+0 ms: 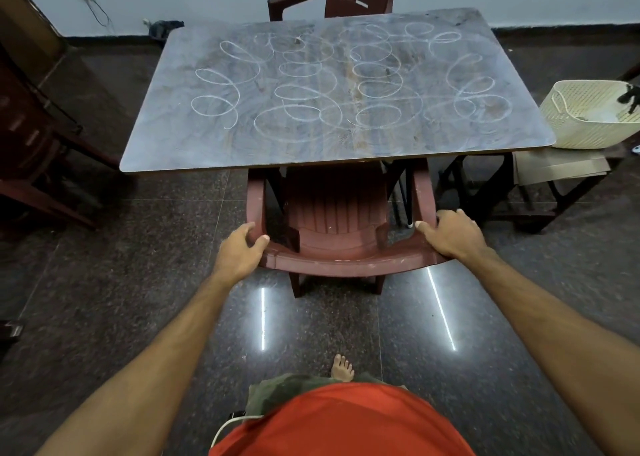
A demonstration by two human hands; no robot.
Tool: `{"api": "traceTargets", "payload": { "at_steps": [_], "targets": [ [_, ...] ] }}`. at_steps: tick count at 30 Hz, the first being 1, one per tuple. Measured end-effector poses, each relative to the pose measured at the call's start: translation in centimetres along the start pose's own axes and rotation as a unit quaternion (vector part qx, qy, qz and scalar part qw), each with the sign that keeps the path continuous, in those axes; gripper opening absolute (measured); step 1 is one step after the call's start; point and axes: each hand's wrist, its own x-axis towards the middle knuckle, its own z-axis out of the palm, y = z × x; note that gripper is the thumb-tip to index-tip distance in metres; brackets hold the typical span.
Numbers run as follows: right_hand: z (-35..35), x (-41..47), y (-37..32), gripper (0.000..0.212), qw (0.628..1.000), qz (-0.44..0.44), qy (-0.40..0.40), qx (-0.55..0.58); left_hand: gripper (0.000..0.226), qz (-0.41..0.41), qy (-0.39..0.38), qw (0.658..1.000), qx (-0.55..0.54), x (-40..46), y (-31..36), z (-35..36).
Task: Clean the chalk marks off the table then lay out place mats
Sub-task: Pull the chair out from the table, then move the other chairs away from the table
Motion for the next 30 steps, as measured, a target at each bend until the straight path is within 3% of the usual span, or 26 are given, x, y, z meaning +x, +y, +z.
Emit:
{"api": "traceTargets", "payload": {
  "at_steps": [5, 10, 18, 30],
  "targets": [
    [0.1, -0.7, -6.6, 0.062, 0.988, -0.143, 0.037, -0.051, 0.066, 0.12, 0.032, 0.979, 0.164, 1.1, 1.2, -1.7],
    [0.9, -1.8, -13.0, 0.077, 0.973, -0.228, 0.035, -0.033, 0.078, 0.157, 0.056, 0.954, 0.248, 1.7, 0.3, -4.2],
    [1.0, -3.0, -23.4, 0.077, 0.944, -0.317, 0.079, -0.047, 0.083, 0.147, 0.138, 0.942, 0.269, 2.4, -3.2, -10.6],
    [3.2, -6.4, -40.7, 0.077, 0.925, -0.362, 0.112, -0.023, 0.087, 0.143, 0.206, 0.929, 0.272, 4.6, -9.5, -23.0]
  ]
}}
